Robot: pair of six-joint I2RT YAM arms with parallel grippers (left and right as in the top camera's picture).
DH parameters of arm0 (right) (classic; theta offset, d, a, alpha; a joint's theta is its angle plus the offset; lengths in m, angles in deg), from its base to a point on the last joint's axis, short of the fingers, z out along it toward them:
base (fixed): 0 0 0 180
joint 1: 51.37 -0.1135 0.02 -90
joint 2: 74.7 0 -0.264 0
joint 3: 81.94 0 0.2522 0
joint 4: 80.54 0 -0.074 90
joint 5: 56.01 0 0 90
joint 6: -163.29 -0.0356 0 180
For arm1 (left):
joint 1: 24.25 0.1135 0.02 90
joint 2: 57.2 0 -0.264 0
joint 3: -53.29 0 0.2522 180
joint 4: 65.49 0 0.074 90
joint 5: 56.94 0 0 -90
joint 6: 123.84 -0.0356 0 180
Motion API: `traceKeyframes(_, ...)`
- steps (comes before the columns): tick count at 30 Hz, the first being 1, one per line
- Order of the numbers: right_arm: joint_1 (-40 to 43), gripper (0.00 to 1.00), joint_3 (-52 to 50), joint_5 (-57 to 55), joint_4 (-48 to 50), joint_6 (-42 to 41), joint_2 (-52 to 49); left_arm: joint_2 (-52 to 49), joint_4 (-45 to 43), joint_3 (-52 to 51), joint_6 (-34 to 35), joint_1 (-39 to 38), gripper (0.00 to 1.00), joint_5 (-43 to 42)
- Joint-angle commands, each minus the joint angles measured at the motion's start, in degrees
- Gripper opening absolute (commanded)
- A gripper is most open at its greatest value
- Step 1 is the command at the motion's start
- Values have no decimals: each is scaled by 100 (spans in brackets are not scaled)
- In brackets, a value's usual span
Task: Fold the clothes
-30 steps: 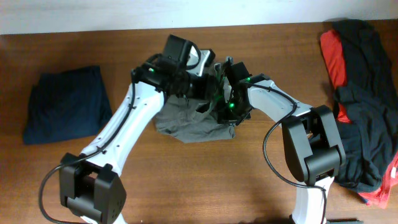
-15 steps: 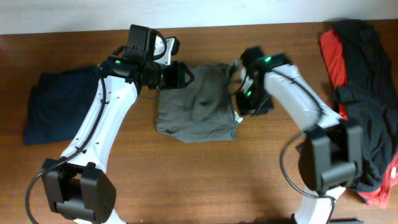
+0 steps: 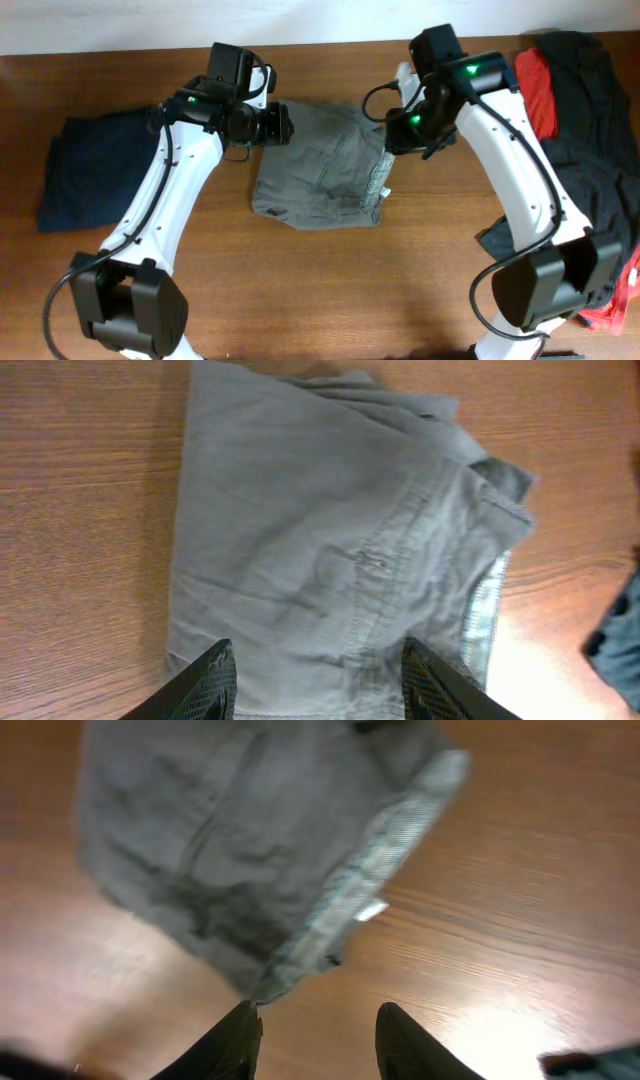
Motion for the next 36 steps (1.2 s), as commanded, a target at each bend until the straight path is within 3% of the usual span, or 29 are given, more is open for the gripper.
traceKeyframes(1,-240,42,-236,599,133,205,-280,-481,26,92,-116,0,53,254)
traceKeyframes(15,-776,43,-1709,968,1480,203,-671,-2039,542,92,-114,0,52,256)
traceKeyframes(24,-776,46,-3390,852,2957,203,-680,-2369,1394,87,-107,0,47,254)
traceKeyframes(30,-763,47,-3812,-1327,3449,-339,-680,-2369,2194,87,-109,-59,47,251)
traceKeyframes(36,-481,51,-3805,-2245,3620,-732,-680,-2369,2481,85,-109,-275,47,251)
